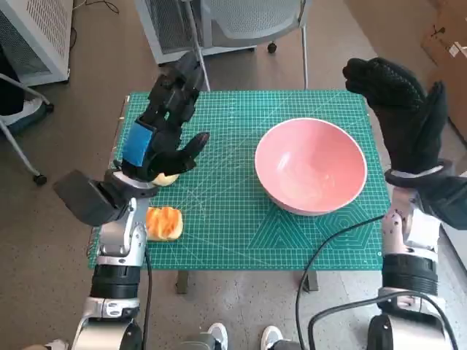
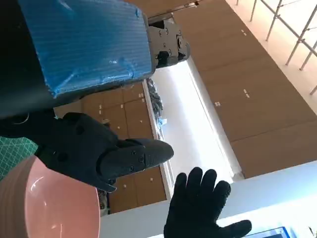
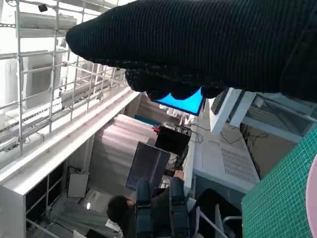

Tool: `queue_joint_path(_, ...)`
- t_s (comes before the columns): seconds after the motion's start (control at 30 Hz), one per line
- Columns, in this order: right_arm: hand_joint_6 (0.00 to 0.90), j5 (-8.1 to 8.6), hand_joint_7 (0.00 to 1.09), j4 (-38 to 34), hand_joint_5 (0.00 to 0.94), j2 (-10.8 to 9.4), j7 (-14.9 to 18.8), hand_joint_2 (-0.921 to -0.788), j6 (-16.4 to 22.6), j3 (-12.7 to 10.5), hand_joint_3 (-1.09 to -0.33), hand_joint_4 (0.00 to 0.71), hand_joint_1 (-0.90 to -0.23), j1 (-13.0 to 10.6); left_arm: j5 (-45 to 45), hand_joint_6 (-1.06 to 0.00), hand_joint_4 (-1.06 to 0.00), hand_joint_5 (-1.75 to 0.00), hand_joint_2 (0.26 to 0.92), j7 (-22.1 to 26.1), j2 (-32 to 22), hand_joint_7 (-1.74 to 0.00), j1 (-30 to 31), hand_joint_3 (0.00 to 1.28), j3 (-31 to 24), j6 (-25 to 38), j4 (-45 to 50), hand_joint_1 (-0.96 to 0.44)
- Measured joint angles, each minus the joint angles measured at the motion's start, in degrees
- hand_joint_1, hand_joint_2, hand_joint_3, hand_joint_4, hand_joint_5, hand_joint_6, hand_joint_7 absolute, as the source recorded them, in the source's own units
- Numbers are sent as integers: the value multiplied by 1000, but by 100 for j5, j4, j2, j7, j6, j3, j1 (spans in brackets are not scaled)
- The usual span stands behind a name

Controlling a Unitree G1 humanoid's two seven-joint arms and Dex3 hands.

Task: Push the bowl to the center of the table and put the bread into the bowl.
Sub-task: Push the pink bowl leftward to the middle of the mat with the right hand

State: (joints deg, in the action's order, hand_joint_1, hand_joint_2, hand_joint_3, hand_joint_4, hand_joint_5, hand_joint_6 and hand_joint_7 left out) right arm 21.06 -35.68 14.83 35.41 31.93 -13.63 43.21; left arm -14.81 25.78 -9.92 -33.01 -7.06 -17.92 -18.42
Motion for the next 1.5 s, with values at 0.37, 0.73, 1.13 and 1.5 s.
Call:
queue_joint_path(0.37,374,-1,0,-922,0,105,47,-921,258,-135,-729,226,-622,327,2,1,1,1,728,2,-27,-277,44,633,-5,-2,3,-411)
queue_joint_path(0.73,356,-119,0,-2789,1,389,36,-921,500,-433,-742,225,-629,944,25,1,1,1,725,-8,-59,-277,67,637,-3,-4,17,-419)
queue_joint_path(1.13,370,-457,8,-3672,7,558,-785,-921,50,-526,-680,239,-638,1080,60,1,1,1,723,-59,-62,-286,92,638,3,-4,139,-418)
queue_joint_path(1.5,386,-762,15,-3899,13,714,-1384,-921,-522,-562,-695,263,-600,1020,62,1,1,1,722,-59,-84,-288,210,638,-1,-3,183,-418)
